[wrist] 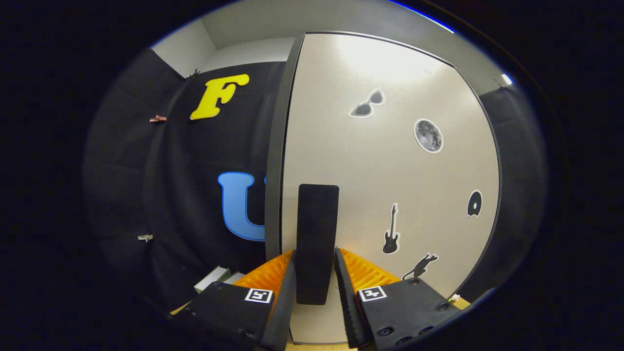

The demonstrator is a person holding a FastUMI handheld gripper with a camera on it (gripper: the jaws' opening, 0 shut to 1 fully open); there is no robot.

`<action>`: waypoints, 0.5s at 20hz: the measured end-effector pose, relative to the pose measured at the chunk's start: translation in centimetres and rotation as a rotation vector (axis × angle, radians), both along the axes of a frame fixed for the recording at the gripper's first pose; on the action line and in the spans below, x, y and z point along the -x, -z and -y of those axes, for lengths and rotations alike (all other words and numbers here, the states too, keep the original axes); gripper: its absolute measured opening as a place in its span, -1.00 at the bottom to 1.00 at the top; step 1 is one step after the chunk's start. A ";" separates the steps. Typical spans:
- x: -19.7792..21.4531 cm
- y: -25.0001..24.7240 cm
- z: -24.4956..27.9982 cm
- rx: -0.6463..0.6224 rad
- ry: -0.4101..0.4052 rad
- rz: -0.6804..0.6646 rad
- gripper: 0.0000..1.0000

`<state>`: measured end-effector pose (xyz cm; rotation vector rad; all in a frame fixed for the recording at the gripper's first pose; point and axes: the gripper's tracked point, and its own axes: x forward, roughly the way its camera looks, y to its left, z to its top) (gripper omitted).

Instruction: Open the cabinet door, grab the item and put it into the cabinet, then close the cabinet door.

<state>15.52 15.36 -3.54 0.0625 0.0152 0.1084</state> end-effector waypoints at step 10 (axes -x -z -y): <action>0.4 0.2 -0.1 0.018 -0.026 -0.039 -0.45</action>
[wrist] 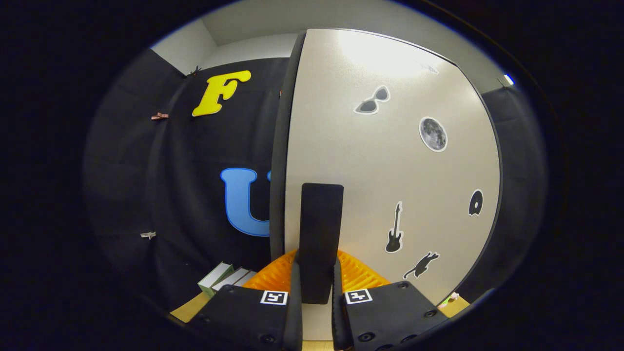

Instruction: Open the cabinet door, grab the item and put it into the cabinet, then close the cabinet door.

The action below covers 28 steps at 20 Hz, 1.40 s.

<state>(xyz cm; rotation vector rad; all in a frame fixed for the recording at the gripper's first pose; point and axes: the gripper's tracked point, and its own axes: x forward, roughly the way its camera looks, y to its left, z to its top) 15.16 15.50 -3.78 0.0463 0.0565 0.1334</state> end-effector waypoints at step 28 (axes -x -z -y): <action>12.2 -1.1 9.9 0.051 -0.063 0.034 -0.46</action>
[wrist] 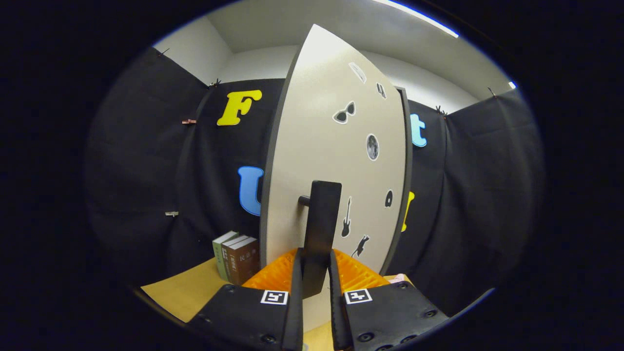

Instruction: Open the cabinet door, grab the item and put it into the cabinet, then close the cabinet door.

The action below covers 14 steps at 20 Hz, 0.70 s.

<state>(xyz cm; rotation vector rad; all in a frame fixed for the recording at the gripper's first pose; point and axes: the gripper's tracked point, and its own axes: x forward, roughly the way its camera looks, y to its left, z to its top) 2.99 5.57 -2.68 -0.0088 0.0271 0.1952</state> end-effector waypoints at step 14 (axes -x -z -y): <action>2.0 0.1 8.6 -0.056 -0.112 -0.029 -0.49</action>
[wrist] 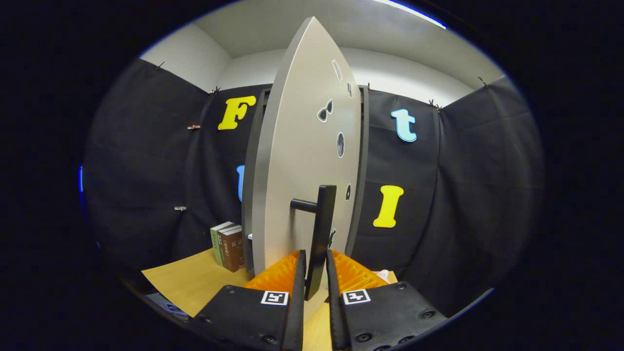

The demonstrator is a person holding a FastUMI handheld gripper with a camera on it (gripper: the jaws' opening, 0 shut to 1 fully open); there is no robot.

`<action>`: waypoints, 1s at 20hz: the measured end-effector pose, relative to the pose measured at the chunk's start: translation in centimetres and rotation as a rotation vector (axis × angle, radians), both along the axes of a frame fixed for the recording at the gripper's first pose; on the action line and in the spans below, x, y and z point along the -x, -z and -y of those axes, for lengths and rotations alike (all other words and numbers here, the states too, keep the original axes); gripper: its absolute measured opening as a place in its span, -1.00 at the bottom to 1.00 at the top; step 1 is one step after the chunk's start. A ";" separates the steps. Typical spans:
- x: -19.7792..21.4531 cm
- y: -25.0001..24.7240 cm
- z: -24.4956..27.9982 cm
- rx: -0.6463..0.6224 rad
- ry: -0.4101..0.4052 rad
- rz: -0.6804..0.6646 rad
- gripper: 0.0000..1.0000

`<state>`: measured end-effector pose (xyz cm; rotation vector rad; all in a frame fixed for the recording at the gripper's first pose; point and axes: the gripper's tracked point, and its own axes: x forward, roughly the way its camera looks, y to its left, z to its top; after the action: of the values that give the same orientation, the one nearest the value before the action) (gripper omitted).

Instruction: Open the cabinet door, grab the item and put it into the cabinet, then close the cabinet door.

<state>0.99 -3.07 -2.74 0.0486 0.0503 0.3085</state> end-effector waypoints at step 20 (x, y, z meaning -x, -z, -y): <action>4.2 -1.7 8.7 -0.045 0.168 0.107 -0.56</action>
<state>-3.24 -11.77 -1.09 0.0805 -0.0672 0.1435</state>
